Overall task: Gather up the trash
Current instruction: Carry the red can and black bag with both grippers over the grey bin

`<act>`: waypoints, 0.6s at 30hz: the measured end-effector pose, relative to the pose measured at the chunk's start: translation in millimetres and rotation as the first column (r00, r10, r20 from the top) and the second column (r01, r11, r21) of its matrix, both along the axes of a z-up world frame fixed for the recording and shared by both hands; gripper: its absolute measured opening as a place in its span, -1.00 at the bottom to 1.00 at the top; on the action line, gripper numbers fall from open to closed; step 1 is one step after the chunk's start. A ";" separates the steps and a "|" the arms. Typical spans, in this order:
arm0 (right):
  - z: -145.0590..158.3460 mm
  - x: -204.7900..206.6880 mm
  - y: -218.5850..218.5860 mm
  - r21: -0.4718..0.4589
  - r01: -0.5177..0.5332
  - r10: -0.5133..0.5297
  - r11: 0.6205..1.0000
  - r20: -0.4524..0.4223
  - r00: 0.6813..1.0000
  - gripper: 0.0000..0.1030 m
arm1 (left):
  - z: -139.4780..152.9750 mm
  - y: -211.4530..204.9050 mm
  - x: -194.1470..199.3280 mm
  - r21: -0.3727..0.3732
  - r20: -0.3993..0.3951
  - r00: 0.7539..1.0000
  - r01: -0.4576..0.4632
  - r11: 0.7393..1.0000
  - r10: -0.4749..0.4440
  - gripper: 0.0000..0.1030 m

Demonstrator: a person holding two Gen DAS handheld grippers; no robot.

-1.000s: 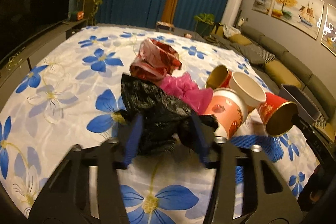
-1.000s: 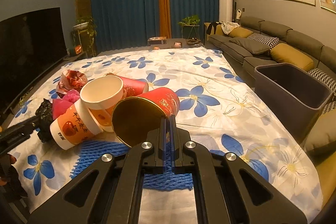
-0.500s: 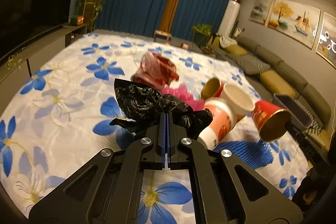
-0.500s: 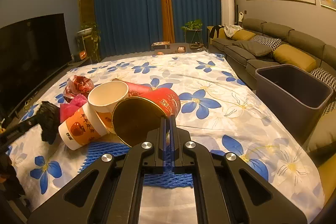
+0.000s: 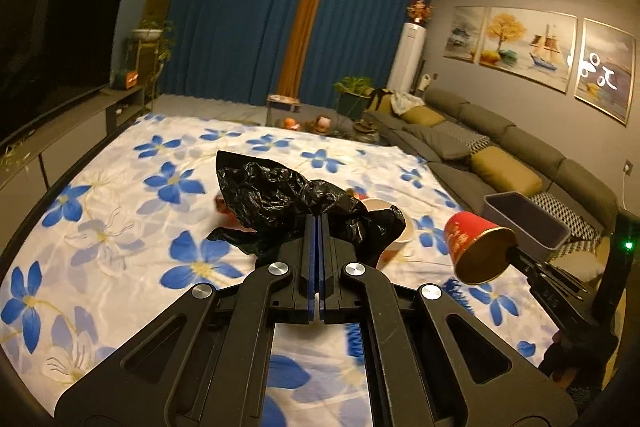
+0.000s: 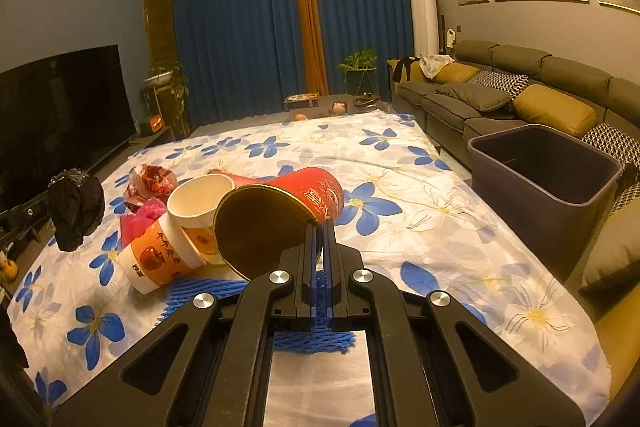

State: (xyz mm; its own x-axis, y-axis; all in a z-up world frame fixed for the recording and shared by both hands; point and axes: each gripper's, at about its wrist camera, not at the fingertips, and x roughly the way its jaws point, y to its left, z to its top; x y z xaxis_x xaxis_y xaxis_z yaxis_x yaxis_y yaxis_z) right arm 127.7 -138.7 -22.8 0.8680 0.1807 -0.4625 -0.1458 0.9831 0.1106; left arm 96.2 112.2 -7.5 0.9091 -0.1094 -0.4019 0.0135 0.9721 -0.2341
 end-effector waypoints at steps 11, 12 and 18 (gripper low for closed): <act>4.4 -10.7 -35.1 0.029 0.053 -0.054 0.998 0.026 0.998 -0.92 | 9.5 -62.0 10.0 0.050 0.022 0.990 0.138 0.989 -0.139 -1.00; 4.8 -11.2 -39.6 0.033 0.060 -0.061 0.998 0.028 0.998 -0.92 | 9.8 -69.0 12.1 0.055 0.022 0.988 0.152 0.987 -0.154 -1.00; 6.7 -11.9 -66.4 0.060 0.094 -0.096 0.994 0.037 0.995 -0.92 | 10.2 -105.9 23.3 0.073 0.021 0.974 0.225 0.972 -0.227 -1.00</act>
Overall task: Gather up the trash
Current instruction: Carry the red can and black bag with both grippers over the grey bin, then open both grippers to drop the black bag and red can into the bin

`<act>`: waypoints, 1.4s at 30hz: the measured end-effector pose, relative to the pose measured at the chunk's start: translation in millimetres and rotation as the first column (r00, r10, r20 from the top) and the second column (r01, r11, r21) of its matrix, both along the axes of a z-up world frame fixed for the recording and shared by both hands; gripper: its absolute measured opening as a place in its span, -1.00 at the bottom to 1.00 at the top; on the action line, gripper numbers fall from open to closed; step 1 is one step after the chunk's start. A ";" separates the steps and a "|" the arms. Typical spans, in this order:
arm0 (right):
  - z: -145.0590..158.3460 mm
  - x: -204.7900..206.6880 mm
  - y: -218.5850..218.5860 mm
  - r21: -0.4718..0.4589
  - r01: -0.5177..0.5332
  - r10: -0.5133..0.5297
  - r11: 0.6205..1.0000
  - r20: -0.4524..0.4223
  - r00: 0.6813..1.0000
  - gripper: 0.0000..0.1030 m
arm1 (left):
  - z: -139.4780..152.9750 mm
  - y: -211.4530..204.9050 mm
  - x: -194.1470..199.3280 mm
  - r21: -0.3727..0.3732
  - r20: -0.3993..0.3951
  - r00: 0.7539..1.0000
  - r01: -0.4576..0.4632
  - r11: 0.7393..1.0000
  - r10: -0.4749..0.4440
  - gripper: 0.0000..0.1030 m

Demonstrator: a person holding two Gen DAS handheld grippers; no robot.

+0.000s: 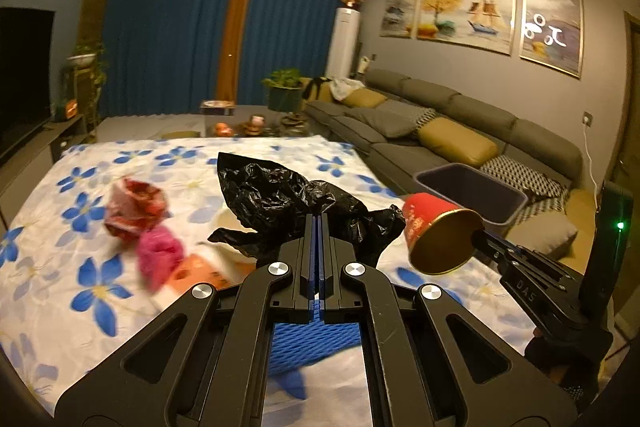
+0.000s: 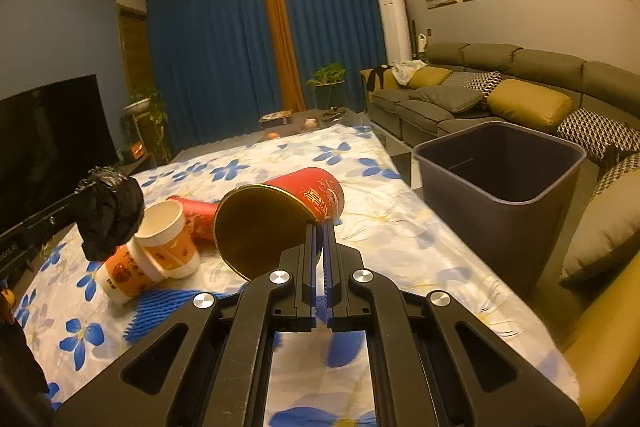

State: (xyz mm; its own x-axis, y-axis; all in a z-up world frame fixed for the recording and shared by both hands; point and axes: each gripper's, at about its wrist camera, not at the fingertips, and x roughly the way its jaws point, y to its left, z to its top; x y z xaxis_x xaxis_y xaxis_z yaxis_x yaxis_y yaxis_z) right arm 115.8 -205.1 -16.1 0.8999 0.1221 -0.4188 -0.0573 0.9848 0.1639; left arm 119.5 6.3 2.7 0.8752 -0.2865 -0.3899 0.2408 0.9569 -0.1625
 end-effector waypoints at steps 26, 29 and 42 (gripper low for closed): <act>38.1 45.4 -146.3 -0.029 0.309 -0.304 0.951 0.121 0.945 -0.92 | 16.3 -210.7 111.0 0.034 0.033 0.937 0.346 0.938 -0.347 -1.00; 39.2 53.2 -161.4 -0.033 0.335 -0.329 0.941 0.124 0.936 -0.92 | 10.3 -231.0 123.9 0.050 0.025 0.930 0.366 0.929 -0.368 -1.00; 35.5 70.0 -200.5 -0.032 0.407 -0.401 0.913 0.115 0.909 -0.93 | -19.1 -294.6 161.9 0.063 -0.029 0.893 0.450 0.891 -0.449 -1.00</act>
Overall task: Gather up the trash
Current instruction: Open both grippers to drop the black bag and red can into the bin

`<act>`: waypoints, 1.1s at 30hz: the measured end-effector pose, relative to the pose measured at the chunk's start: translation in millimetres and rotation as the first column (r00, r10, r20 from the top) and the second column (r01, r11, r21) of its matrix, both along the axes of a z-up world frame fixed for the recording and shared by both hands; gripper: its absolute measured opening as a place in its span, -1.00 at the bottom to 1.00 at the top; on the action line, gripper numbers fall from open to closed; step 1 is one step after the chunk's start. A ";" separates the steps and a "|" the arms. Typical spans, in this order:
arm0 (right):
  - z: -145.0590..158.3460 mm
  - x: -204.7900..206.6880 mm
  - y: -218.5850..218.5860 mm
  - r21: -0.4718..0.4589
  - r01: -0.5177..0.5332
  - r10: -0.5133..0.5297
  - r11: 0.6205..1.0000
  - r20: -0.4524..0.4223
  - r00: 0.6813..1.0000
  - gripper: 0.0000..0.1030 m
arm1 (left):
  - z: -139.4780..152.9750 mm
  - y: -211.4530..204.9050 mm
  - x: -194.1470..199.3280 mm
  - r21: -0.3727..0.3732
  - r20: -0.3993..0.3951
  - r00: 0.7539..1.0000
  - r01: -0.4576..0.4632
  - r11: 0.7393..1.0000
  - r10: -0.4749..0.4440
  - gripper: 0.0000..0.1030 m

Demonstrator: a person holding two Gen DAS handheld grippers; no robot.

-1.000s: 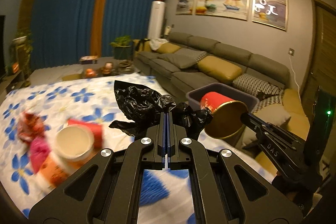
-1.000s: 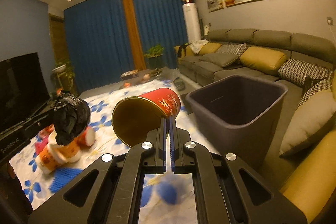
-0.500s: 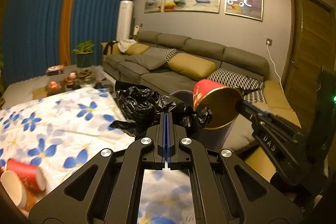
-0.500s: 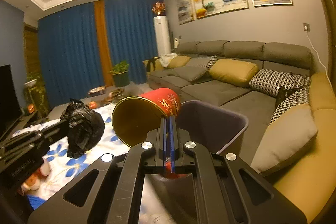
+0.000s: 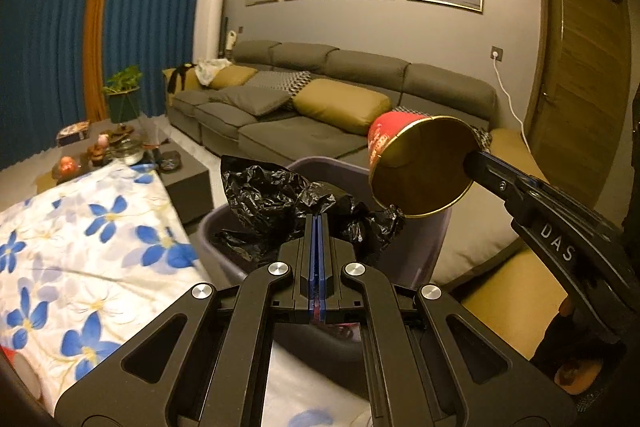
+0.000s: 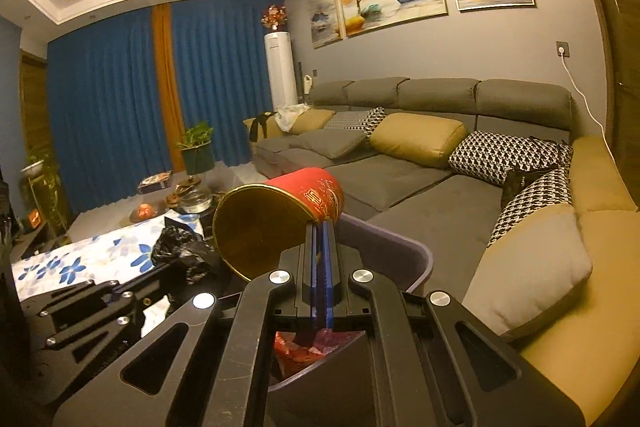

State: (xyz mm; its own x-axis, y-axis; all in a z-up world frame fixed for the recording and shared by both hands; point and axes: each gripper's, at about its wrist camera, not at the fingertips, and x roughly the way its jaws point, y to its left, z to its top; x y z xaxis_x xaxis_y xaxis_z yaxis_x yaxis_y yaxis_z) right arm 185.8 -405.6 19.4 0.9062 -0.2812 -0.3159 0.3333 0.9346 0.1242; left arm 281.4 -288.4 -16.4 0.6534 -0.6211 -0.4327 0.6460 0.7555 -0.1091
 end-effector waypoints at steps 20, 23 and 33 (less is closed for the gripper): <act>-7.5 21.3 -10.2 0.027 -0.017 0.018 0.999 -0.033 0.999 -0.92 | -36.4 -12.6 21.6 0.041 -0.053 0.998 0.025 0.999 -0.022 0.33; -10.5 27.4 -9.0 0.023 -0.028 0.029 0.999 -0.039 0.999 -0.92 | -35.4 12.0 21.6 0.037 -0.063 0.996 -0.056 0.998 0.058 0.46; -17.6 39.2 -2.5 0.015 -0.016 0.017 1.000 -0.048 0.999 -0.17 | -9.3 93.1 -32.6 -0.013 0.015 0.962 -0.273 0.962 0.273 0.68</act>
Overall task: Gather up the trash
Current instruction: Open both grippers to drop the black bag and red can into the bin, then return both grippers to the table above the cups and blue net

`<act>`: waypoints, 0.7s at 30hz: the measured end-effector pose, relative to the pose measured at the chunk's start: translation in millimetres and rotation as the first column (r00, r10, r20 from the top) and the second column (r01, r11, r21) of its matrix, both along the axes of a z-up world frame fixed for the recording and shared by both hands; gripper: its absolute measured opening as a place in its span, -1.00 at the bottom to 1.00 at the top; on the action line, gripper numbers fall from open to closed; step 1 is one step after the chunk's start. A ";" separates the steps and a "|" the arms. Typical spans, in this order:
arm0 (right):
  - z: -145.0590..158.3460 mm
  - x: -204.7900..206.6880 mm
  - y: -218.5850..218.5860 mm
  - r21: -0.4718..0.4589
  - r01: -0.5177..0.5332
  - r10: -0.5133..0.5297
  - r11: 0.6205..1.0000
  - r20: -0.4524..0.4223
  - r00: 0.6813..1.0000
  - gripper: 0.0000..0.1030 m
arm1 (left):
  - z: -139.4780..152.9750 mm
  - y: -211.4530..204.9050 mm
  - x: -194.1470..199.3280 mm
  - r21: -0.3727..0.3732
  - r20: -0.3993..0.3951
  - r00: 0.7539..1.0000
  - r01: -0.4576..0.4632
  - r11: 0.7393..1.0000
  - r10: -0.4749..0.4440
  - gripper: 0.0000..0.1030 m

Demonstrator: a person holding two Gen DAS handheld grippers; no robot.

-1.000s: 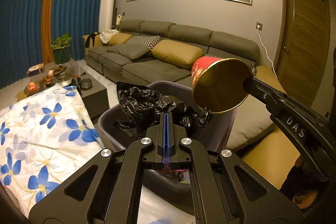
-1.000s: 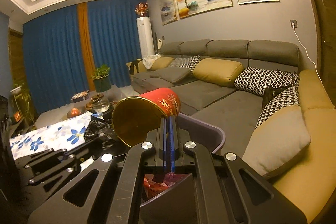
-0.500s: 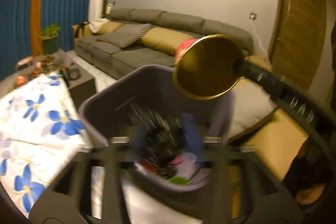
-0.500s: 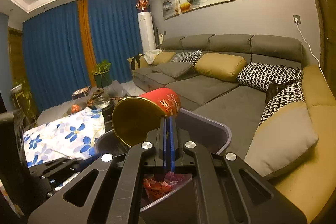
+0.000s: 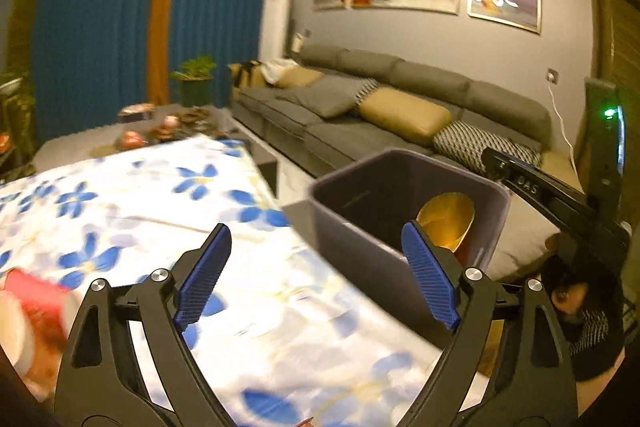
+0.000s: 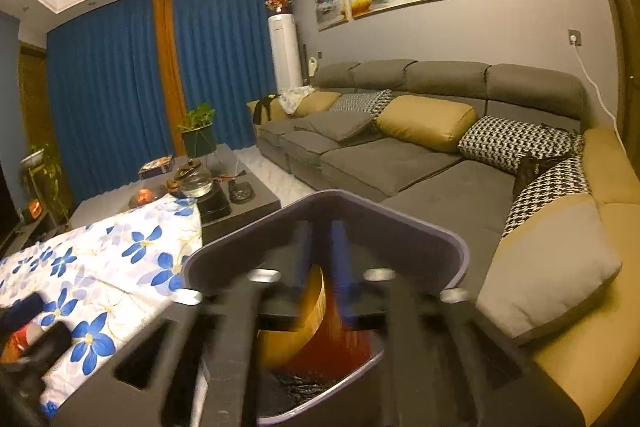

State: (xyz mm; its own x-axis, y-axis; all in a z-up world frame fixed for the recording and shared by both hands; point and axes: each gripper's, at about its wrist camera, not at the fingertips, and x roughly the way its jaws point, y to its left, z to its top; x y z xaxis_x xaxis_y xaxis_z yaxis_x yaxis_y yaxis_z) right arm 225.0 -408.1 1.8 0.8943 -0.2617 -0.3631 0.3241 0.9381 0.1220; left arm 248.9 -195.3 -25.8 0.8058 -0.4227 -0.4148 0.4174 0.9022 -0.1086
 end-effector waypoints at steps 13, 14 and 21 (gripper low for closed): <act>21.2 -58.7 59.2 -0.059 -0.100 0.105 0.993 0.073 0.992 0.46 | -0.5 106.6 -69.3 0.013 0.046 0.961 -0.275 0.961 0.274 0.73; 20.4 -62.1 66.5 -0.059 -0.117 0.121 0.991 0.072 0.990 0.49 | 0.1 114.1 -73.0 0.011 0.048 0.956 -0.289 0.957 0.288 0.73; 9.5 -89.5 130.7 -0.025 -0.267 0.268 0.963 0.052 0.962 0.55 | -1.7 177.2 -105.8 0.010 0.048 0.917 -0.396 0.918 0.395 0.73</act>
